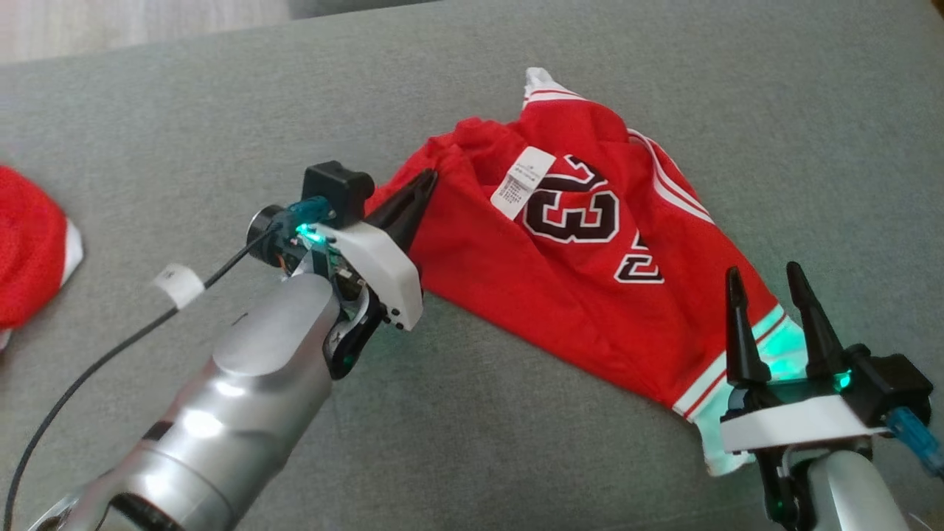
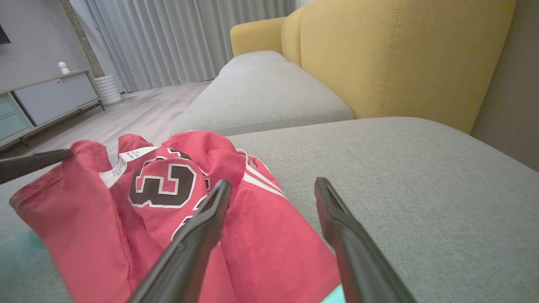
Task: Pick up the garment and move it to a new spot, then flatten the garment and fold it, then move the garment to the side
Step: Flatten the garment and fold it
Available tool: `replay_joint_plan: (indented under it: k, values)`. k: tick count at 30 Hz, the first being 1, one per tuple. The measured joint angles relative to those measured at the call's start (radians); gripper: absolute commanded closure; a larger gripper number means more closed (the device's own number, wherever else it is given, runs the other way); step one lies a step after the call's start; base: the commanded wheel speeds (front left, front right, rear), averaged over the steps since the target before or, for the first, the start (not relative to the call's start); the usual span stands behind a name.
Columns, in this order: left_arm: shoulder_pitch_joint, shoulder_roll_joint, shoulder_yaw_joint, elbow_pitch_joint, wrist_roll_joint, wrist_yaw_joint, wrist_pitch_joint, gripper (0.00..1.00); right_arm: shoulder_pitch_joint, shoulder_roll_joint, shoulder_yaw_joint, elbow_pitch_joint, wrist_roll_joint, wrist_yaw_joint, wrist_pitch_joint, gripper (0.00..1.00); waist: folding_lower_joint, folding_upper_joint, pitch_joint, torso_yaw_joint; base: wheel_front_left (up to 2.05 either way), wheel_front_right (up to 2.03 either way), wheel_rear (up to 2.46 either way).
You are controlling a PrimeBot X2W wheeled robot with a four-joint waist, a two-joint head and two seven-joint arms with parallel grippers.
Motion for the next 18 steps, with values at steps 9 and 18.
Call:
replay_joint_plan:
  k: [9, 18]
  values:
    - [0.185, 0.090, 0.002, -0.175, -0.034, 0.025, -0.098, 1.00, 0.025, 0.000, -0.031, 0.001, 0.000, 0.000, 0.000, 0.00, -0.0001, 0.0000, -0.037, 0.045, 0.00, 0.00, 0.00]
    - [0.578, 0.239, 0.022, -0.490, -0.103, 0.163, -0.161, 1.00, 0.072, 0.000, -0.059, 0.002, -0.020, 0.000, 0.000, 0.00, -0.0002, 0.0000, -0.069, 0.141, 0.00, 0.00, 0.00]
